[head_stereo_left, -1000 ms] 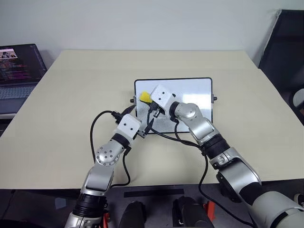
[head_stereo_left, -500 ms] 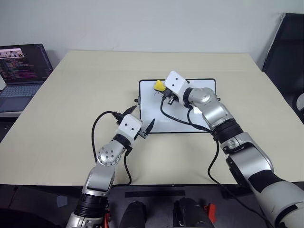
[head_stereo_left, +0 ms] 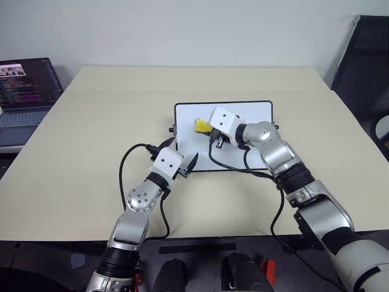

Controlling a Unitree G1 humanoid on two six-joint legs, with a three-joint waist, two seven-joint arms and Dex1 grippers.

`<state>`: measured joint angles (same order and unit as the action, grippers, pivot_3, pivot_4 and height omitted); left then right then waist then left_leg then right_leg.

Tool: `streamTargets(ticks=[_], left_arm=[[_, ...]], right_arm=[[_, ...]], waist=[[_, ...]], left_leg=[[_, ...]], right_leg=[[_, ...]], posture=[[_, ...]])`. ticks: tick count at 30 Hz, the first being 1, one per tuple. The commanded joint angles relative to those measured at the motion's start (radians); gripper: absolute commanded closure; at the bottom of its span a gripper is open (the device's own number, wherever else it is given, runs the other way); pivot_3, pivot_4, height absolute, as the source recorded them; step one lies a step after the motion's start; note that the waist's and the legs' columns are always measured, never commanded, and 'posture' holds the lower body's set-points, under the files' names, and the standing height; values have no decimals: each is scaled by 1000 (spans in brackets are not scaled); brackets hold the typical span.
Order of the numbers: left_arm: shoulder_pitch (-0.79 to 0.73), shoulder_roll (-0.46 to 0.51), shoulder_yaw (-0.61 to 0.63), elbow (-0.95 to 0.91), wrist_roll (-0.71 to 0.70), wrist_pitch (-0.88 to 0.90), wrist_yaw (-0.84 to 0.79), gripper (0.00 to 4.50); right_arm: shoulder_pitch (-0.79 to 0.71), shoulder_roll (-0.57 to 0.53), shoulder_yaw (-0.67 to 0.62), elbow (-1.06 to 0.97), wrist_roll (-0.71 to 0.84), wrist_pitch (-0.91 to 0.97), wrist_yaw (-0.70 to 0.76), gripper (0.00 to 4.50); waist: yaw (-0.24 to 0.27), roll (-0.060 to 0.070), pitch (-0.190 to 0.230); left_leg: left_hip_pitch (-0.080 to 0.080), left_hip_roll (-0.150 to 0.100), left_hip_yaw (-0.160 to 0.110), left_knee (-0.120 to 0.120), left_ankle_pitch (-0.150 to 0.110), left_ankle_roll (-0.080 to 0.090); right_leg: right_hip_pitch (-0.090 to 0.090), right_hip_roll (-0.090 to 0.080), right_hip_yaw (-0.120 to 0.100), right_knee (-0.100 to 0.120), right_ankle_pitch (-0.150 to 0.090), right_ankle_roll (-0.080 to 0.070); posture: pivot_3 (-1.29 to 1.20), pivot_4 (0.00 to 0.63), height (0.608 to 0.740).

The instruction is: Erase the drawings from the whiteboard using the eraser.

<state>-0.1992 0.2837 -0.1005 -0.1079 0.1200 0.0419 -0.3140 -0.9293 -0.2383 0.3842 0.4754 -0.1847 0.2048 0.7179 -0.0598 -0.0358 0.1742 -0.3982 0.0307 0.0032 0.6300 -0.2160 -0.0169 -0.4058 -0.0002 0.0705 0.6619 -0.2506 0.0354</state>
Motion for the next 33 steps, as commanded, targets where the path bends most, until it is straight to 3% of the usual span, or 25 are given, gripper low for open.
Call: streamTargets(ticks=[1, 20, 29, 33], left_arm=[[-3, 0, 8, -29, 1, -28, 14, 0], [-1, -9, -6, -27, 1, -33, 8, 0], [5, -12, -8, -37, 3, -28, 14, 0], [8, -15, -9, -43, 6, -26, 18, 0]], right_arm=[[-3, 8, 13, 38, -29, 36, -6, 3505], [-199, 35, -46, 320, -43, -109, -176, 3505], [-157, 53, -11, 261, -29, -61, -56, 3505], [-164, 56, -35, 271, -24, -53, -70, 3505]], waist=[[0, 0, 0], [3, 0, 0], [1, 0, 0], [1, 0, 0]], left_leg=[[0, 0, 0, 0, 0, 0], [0, -1, 0, 0, 0, 0], [0, 0, 0, 0, 0, 0], [0, 0, 0, -1, 0, 0]], right_leg=[[0, 0, 0, 0, 0, 0], [0, -1, 0, -1, 0, -1], [0, 0, 0, 0, 0, -1], [-1, 0, 0, -1, 0, -1]], posture=[[0, 150, 740], [0, 150, 740], [0, 150, 740], [0, 150, 740]])
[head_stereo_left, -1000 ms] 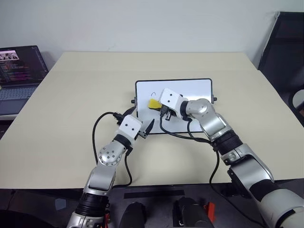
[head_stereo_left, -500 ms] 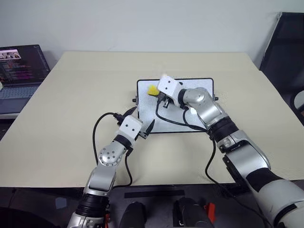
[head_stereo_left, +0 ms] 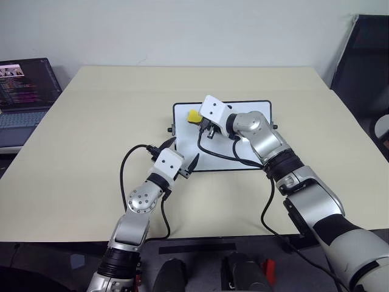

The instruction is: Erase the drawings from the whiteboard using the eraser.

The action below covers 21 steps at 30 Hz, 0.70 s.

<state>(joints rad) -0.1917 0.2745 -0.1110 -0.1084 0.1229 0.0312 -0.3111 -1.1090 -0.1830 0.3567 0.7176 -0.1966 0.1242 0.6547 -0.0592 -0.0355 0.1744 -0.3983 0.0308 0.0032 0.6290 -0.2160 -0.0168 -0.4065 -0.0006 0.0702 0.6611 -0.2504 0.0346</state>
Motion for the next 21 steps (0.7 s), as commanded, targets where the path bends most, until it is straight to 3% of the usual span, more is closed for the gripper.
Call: streamTargets(ticks=[1, 16, 21], left_arm=[[2, -6, 2, -43, 3, -15, 16, 0], [6, -5, -2, -48, -1, -15, 16, 0], [5, -2, -2, -49, -2, -14, 13, 0]], right_arm=[[1, -1, -17, 48, -14, 16, -25, 3505], [-82, -12, -65, 187, -34, -81, -199, 3505], [-70, -5, -52, 187, -38, -82, -163, 3505]], waist=[[0, 0, 0], [3, 0, 0], [3, 0, 0]], left_leg=[[0, 0, 0, 0, 0, 0], [-1, -1, 0, 0, 0, 0], [-2, -1, 0, 0, 0, 0]], right_leg=[[0, 0, 0, 0, 0, 0], [0, -1, 0, -1, -2, -3], [0, -1, 0, -2, 0, 0]], posture=[[0, 150, 740], [0, 150, 740], [0, 150, 740]])
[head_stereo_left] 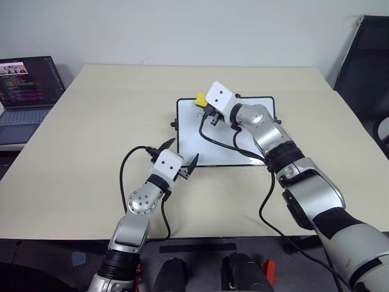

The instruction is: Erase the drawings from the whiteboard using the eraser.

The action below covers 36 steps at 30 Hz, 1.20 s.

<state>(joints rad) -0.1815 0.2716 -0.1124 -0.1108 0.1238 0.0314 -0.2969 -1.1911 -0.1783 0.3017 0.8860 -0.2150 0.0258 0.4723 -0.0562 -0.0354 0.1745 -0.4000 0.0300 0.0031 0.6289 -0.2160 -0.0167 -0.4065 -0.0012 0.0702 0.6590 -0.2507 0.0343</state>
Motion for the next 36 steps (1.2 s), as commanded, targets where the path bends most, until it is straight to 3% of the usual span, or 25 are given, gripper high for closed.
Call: streamTargets(ticks=[1, 16, 36], left_arm=[[-5, 1, 0, -46, -2, -14, -1, 0], [-1, 3, 3, -49, -1, -10, 2, 0], [-5, -17, -10, -28, 3, -24, 13, 0]], right_arm=[[22, -8, 10, 8, -20, 21, 38, 3505], [94, -8, 74, -114, -29, 114, 260, 3505], [-45, -107, 12, 74, -23, 72, 276, 3505]], waist=[[0, 0, 0], [-5, 0, 0], [13, 0, 0]], left_leg=[[0, 0, 0, 0, 0, 0], [1, 1, 0, 0, 0, 0], [0, -1, 0, 0, 0, 0]], right_leg=[[0, 0, 0, 0, 0, 0], [0, 0, 0, 1, 0, 0], [1, -2, -1, -1, -3, -5]], posture=[[0, 150, 740], [0, 150, 740], [0, 150, 740]])
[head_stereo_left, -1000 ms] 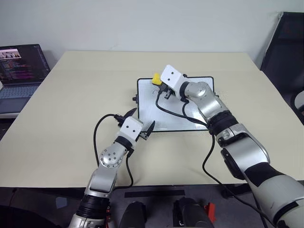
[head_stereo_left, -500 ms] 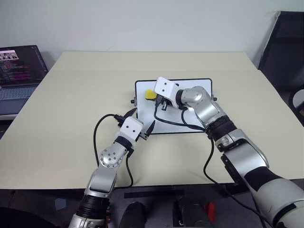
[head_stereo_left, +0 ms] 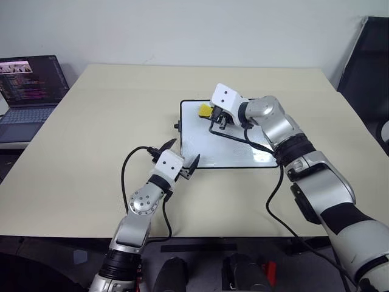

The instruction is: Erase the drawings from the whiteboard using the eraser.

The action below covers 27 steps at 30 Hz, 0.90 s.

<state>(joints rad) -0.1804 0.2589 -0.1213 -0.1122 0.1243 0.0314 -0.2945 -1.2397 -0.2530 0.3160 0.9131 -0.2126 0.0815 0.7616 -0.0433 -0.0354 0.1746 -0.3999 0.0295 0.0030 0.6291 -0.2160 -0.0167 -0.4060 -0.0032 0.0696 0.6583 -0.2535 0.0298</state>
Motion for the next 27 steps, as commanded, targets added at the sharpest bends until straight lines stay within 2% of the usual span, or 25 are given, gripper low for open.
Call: streamTargets(ticks=[1, 6, 12, 19, 27], left_arm=[[-6, -5, -1, -27, 3, -24, 11, 0], [-9, -5, 0, -27, 3, -24, 13, 0], [-6, -2, 4, -37, 5, -19, 15, 0], [-15, -4, 0, -36, 5, -16, 14, 0], [-33, -4, -5, -22, 2, -19, 5, 0]], right_arm=[[10, -30, 3, 39, -26, 19, 4, 3505], [73, -11, 51, -56, -24, 81, 143, 3505], [123, -23, 69, -146, -27, 140, 207, 3505], [63, -32, 4, -66, -26, 73, 33, 3505], [30, -30, -21, -10, -22, 26, -54, 3505]], waist=[[1, 0, 0], [1, 0, 0], [-3, 0, 0], [-6, 0, 0], [-5, 0, 0]], left_leg=[[0, 0, 0, 0, 0, 0], [0, 0, 0, 0, 0, 0], [1, 1, 0, 0, 0, 0], [1, 0, 0, 0, 0, 0], [0, 0, 0, 0, 0, 0]], right_leg=[[0, 0, 0, 0, 0, 0], [0, 0, 0, 0, 0, 0], [0, 0, 0, 1, 1, 1], [0, 0, 0, 1, 0, 0], [0, 0, 0, 0, 0, 0]], posture=[[0, 150, 740], [0, 150, 740], [0, 150, 740], [0, 150, 740], [0, 150, 740]])
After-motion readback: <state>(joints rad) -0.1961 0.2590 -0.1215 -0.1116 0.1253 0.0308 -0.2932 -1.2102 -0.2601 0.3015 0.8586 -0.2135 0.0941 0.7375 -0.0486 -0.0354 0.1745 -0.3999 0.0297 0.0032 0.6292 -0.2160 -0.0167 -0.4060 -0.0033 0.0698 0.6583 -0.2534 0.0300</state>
